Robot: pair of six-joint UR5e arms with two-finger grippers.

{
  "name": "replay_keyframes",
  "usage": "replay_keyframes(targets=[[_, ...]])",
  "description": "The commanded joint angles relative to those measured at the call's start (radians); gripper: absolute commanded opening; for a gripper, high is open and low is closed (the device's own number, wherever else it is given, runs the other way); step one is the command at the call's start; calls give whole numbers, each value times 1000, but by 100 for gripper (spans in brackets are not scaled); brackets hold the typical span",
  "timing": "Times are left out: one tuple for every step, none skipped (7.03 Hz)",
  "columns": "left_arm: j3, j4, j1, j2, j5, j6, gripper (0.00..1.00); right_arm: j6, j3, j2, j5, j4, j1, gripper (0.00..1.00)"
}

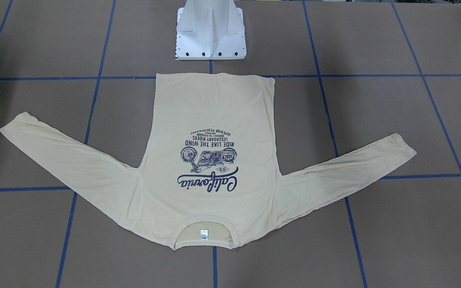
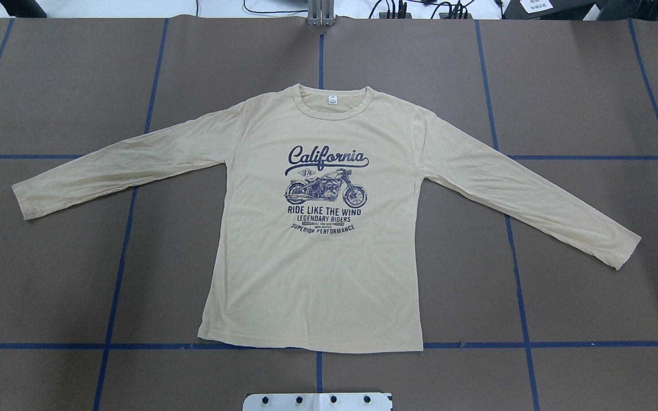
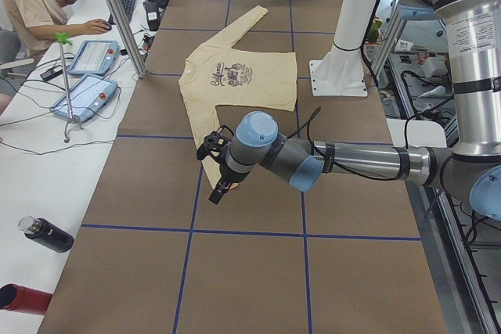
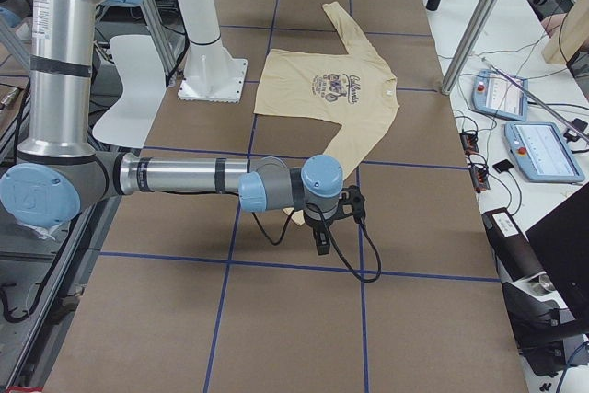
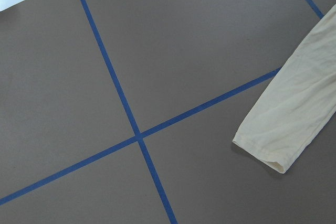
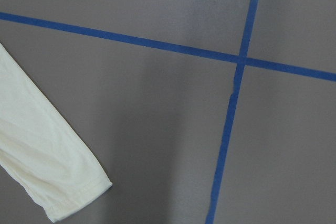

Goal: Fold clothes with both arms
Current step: 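Move the right gripper to the cuff of the sleeve nearest it and grasp it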

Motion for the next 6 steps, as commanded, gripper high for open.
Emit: replay_keyframes(targets=[[-5, -2, 0, 0, -44, -1, 99, 329, -58, 1, 3, 187, -107, 99], [-3, -3, 0, -4, -74, 0, 99, 463, -140, 1, -3, 362, -159, 99], [-2, -2, 5, -15, -72, 3, 99, 581, -248, 1, -5, 594, -213, 98], [-3, 1, 5, -17, -71, -10, 99, 800, -276, 4, -48, 755, -289, 96], [0, 3, 5, -26, -69, -68, 99, 923, -288, -1, -110, 820, -358, 96], [4, 3, 6, -26, -65, -75, 99, 935, -293, -2, -105, 822, -363, 90]])
